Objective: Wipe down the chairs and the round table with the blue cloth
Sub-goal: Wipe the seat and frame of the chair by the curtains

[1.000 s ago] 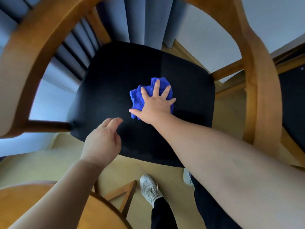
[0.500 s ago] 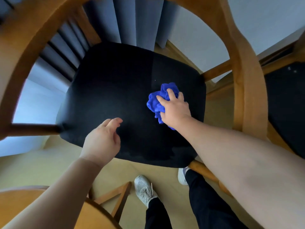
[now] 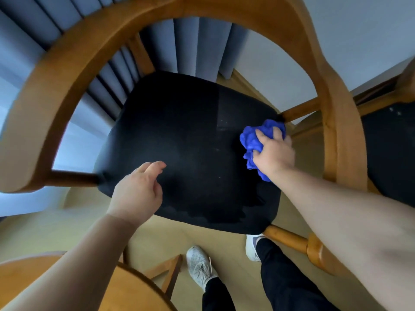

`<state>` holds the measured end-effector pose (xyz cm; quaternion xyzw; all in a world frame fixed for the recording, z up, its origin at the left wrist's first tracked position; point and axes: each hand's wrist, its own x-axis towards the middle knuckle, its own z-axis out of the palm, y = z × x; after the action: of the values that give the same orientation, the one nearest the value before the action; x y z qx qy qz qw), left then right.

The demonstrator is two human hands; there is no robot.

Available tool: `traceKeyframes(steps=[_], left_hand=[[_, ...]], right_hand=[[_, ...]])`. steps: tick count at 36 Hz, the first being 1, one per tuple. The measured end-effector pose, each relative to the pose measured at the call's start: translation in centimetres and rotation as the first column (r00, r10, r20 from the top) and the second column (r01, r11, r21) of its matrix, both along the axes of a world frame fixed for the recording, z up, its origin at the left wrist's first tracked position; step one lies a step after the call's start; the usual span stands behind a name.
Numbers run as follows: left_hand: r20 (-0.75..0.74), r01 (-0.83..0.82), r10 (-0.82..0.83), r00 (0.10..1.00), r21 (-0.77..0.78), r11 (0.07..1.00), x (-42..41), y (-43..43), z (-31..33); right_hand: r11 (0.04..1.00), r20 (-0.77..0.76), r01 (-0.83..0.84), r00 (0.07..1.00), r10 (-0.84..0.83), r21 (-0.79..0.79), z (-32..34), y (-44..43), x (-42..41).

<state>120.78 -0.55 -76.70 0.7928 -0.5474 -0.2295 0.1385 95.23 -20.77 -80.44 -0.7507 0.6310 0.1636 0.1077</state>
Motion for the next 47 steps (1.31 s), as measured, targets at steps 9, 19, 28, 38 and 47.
traceKeyframes(steps=[9, 19, 28, 38, 47], left_hand=[[0.01, -0.033, 0.034, 0.999, -0.04, 0.999, 0.4, -1.3, -0.1], [0.001, -0.038, 0.038, 0.999, -0.034, 0.999, -0.1, -2.4, -0.9], [-0.007, -0.021, 0.02, 1.0, -0.045, 0.999, -1.2, -3.3, -0.8], [0.011, -0.041, 0.042, 0.999, -0.047, 0.998, -0.6, -2.2, 0.1], [0.004, -0.046, 0.047, 0.999, -0.04, 0.998, 0.2, -2.1, -0.6]], right_hand=[[0.88, 0.063, -0.473, 0.878, 0.474, -0.031, -0.2, -1.6, 13.6], [0.864, 0.055, -0.503, 0.864, 0.501, 0.034, -2.7, -2.6, 13.6], [0.944, 0.009, -0.317, 0.948, 0.318, 0.092, -2.6, -3.8, 5.1], [0.974, -0.091, 0.177, 0.982, -0.165, 0.144, -1.4, -3.6, -2.3], [0.972, 0.019, -0.235, 0.972, 0.236, -0.024, -0.7, -4.4, 5.1]])
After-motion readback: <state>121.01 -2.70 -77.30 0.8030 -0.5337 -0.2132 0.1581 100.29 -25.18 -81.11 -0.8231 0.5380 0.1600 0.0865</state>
